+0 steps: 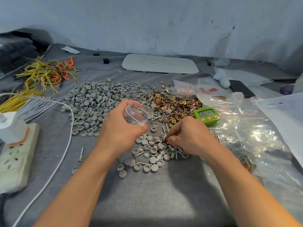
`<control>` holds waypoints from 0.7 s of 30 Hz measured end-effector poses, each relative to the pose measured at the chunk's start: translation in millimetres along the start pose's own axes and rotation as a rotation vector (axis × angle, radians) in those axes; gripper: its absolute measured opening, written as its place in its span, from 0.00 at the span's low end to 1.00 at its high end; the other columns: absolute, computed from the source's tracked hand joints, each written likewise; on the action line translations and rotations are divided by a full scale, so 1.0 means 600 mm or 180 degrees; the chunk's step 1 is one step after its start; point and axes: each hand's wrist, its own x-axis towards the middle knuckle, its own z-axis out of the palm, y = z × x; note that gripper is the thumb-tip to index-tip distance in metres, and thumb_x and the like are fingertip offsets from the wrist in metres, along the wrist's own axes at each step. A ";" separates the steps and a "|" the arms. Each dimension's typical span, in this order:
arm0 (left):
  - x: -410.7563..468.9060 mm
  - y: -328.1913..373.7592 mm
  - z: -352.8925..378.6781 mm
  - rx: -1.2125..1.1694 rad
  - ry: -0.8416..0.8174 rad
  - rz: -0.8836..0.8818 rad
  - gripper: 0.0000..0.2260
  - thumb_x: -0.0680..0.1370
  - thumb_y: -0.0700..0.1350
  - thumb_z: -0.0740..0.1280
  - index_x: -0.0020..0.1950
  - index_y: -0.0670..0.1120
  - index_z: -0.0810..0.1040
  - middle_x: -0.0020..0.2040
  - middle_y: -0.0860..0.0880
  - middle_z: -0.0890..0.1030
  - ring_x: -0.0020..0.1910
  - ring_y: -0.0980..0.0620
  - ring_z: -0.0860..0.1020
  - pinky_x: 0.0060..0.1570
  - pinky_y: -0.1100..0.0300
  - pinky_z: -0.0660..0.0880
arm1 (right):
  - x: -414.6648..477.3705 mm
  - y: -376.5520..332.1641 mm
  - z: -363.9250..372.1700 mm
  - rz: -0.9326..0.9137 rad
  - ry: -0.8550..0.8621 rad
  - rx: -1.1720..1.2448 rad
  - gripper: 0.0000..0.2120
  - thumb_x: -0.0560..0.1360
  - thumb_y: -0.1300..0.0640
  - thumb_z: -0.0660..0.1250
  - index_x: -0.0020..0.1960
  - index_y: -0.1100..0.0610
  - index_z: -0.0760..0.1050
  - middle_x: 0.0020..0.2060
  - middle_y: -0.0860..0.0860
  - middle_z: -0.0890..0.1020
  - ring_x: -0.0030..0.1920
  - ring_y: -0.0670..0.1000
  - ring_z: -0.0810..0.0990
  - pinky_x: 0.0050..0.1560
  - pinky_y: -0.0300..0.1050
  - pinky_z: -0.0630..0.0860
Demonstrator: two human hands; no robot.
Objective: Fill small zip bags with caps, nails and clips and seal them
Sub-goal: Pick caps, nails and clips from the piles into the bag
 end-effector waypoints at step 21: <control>-0.004 0.001 0.003 0.0145 -0.0057 0.0057 0.22 0.68 0.43 0.78 0.53 0.64 0.77 0.44 0.66 0.83 0.23 0.63 0.74 0.22 0.70 0.67 | 0.005 0.004 0.012 0.0273 0.0618 0.0930 0.07 0.72 0.57 0.80 0.38 0.49 0.85 0.26 0.42 0.80 0.25 0.39 0.75 0.27 0.33 0.68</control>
